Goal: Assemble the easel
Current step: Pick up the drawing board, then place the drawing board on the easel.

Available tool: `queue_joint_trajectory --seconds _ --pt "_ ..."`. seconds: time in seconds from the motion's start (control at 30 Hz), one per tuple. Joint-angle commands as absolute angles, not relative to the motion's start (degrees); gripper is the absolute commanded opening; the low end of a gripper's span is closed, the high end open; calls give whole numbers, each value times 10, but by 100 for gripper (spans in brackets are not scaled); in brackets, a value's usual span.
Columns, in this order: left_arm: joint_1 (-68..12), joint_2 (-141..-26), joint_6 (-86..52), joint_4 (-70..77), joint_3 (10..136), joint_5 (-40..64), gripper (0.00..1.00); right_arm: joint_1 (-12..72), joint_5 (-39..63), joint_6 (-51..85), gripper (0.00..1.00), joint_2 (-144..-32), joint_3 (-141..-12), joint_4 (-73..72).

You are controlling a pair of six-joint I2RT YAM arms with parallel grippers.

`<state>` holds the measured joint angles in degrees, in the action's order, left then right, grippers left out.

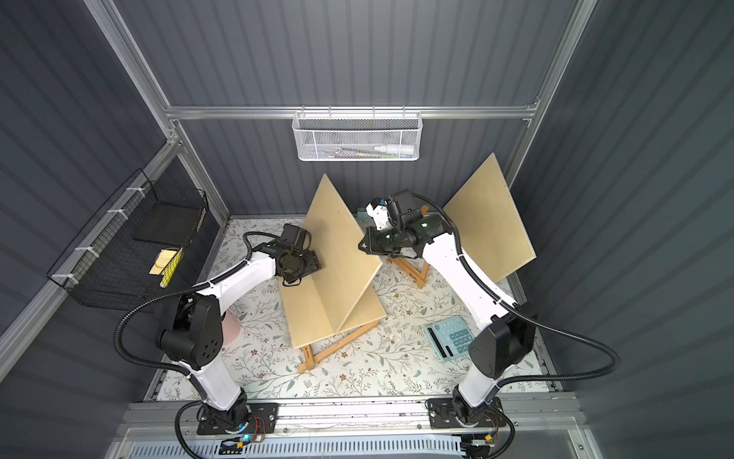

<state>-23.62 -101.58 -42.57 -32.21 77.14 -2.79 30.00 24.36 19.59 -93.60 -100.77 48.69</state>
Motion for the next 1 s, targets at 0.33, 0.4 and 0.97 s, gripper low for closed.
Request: queue_joint_trajectory --seconds 0.33,0.4,0.97 --pt "-232 -1012 -435 -337 777 22 75 336 293 -69 0 -811 -1095 553" --pt "-230 -1008 -437 -336 773 22 75 335 272 -81 0 -801 -1099 548" --pt "-228 -998 -440 -341 761 14 74 244 135 -197 0 -775 -1138 537"
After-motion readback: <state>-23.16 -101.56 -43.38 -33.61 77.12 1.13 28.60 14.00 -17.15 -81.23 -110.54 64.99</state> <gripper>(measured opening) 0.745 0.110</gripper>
